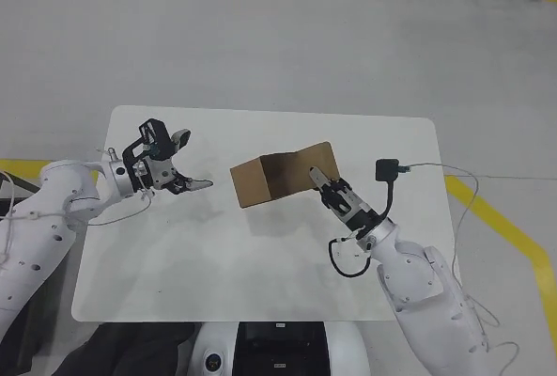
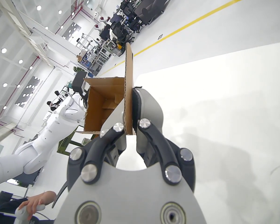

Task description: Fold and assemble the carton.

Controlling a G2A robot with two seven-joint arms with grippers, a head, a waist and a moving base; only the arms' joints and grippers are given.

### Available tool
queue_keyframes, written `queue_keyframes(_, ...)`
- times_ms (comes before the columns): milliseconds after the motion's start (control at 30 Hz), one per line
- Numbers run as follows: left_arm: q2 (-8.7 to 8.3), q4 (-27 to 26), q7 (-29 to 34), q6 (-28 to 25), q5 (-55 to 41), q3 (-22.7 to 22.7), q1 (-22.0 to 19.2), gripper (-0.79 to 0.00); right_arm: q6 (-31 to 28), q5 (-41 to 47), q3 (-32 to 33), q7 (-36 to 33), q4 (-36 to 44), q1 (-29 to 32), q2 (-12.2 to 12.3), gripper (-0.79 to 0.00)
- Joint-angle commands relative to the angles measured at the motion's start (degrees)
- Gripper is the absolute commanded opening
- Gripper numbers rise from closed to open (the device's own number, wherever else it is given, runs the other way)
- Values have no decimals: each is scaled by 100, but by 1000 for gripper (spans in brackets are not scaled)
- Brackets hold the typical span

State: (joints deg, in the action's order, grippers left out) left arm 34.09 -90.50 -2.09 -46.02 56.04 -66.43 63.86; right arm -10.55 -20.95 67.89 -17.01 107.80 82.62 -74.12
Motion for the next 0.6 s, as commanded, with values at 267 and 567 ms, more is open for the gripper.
queue_keyframes(267,74,-49,-367,-822,-162,-14,40,0,172,1370,-396,-65,-337,-154,-108,-785)
queue_keyframes(567,74,-49,-367,-822,-162,-14,40,0,204,1983,-488,-119,-469,-172,-146,-785)
